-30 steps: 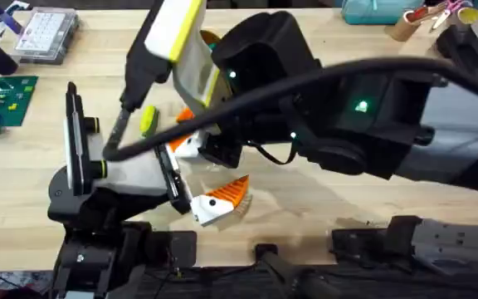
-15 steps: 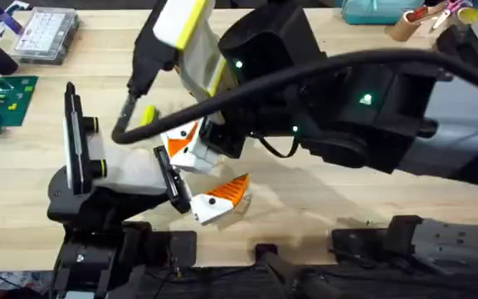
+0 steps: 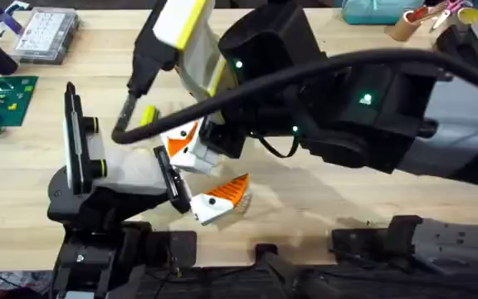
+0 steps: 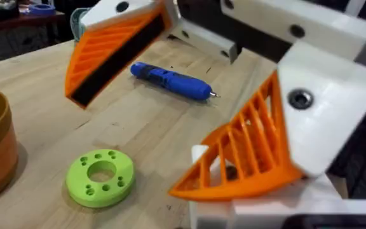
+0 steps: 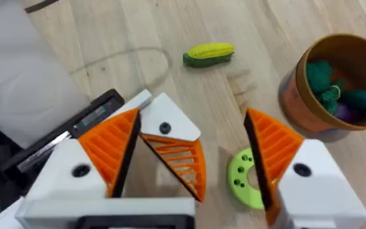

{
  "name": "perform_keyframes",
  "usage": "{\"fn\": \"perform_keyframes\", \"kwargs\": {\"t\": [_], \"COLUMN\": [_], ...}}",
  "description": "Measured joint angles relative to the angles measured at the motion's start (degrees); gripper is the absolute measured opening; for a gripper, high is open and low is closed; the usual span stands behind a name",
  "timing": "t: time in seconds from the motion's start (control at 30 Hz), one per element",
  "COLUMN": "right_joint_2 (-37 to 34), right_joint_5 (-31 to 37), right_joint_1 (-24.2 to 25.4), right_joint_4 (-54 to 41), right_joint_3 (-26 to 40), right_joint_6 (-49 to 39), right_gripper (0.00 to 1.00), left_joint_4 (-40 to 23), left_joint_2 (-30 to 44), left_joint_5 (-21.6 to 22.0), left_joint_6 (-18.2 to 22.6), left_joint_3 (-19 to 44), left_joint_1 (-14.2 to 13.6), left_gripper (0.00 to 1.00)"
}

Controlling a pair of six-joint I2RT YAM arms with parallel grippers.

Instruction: Pick up the gripper from the table and insert it into the empty holder that is missing its gripper. Then pick up a screw, insert it into the mounting hole, and use the screwdriver to tighten it. Finally, clean up the table by picking up the vegetable and placing it into the bucket.

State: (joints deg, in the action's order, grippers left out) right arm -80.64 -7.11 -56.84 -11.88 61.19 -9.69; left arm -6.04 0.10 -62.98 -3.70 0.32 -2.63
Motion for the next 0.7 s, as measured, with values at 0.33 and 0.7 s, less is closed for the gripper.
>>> {"fn": "perform_keyframes", "kwargs": {"t": [0.33, 0.7], "right_joint_2": [0.0, 0.0], "right_joint_5": [-0.01, -0.2], "right_joint_1": [0.0, -0.04], "right_joint_4": [0.0, 0.2], "right_joint_3": [0.0, 0.0], "right_joint_6": [0.0, 0.0], "right_gripper": [0.995, 0.995], "left_joint_4": [0.0, 0.02], "left_joint_2": [0.0, 0.0], "left_joint_5": [0.0, 0.39], "left_joint_6": [-0.02, -0.18], "left_joint_3": [0.0, 0.0], "left_joint_1": [0.0, 0.0], "left_gripper": [0.98, 0.016]}}
